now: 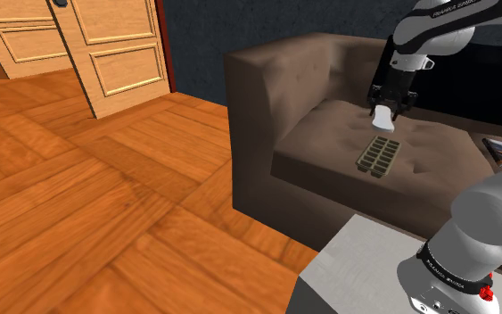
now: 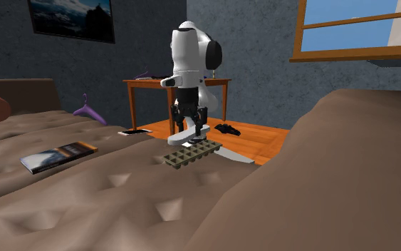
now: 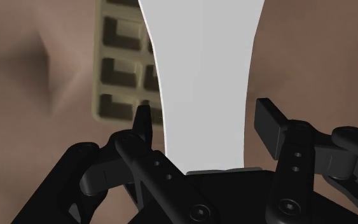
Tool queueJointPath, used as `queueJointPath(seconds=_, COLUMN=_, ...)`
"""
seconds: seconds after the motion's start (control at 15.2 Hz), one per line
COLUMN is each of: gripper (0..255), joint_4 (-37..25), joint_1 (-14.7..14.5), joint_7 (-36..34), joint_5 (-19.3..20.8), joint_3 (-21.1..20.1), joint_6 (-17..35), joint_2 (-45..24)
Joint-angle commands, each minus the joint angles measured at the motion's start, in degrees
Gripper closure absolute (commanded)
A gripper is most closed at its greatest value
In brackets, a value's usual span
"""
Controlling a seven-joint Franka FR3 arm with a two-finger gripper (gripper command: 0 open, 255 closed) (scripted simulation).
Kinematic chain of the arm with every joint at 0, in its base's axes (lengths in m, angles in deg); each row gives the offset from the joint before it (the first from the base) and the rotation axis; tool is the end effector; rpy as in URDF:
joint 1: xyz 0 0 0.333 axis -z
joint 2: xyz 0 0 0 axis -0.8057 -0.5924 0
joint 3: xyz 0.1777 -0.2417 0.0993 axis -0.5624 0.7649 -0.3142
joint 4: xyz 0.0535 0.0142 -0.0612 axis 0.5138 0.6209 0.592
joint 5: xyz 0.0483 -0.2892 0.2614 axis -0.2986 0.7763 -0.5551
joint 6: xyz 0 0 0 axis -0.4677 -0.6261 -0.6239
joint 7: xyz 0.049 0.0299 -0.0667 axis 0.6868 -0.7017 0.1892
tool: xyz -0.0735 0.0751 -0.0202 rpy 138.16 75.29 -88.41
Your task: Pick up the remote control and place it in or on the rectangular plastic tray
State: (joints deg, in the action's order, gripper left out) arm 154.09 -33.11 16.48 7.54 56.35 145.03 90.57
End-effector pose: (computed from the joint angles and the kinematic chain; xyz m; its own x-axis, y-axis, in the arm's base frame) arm 0.3451 -0.2856 0.4580 0.3671 -0.9293 -0.0398 -0.9302 -0.3670 -0.0114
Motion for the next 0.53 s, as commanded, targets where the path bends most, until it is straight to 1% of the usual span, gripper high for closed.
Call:
queueJointPath(seconds=0.0, gripper=255, joint_4=4.5, joint_1=0.4, joint_7=-1.4, joint_5=1.1, joint_3=-0.9, joint_6=-0.3, joint_2=4.9)
queueJointPath(seconds=0.26, gripper=255, joint_4=12.7, joint_1=1.4, joint_7=-4.1, joint_5=2.5, joint_3=-3.3, joint_6=-2.7, joint_2=15.6)
queueJointPath(seconds=0.46, gripper=255, joint_4=14.6, joint_1=1.5, joint_7=-4.1, joint_5=2.6, joint_3=-3.0, joint_6=-0.2, joint_2=14.9)
